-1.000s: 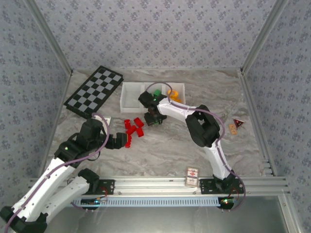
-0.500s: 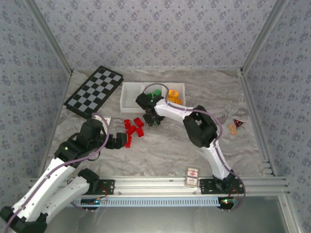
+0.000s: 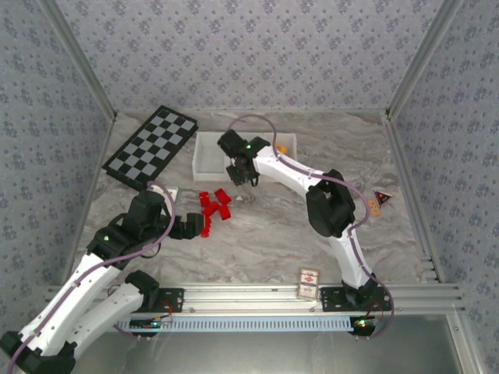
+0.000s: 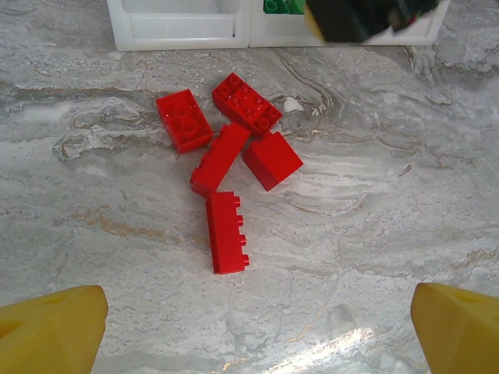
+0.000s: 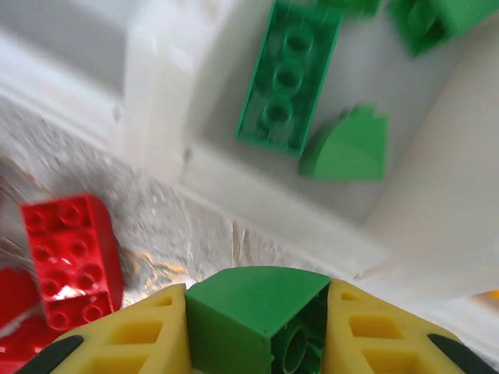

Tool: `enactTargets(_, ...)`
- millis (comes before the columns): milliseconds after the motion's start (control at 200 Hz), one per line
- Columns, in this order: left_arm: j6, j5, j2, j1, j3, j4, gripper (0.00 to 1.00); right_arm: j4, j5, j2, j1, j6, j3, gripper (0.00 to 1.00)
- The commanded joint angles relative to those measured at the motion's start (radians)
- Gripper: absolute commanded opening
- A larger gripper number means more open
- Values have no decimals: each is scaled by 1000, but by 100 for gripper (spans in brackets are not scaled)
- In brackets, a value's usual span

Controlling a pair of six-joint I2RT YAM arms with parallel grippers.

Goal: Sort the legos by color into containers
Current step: Place the lego in the container.

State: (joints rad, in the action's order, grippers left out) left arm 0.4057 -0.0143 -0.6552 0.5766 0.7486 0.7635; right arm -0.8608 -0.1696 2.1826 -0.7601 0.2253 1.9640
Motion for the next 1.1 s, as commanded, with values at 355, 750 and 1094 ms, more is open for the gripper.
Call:
enactTargets(355, 5, -7, 7, 10, 0, 1, 100, -68, 190, 220, 161, -32, 354, 36)
enactTargets(750, 7, -1, -16, 11, 0, 2, 100, -39, 206, 210, 171, -25, 339, 64)
enactTargets(1094, 19, 11, -43, 11, 3, 12, 100, 65, 199, 6, 146, -18, 135, 70)
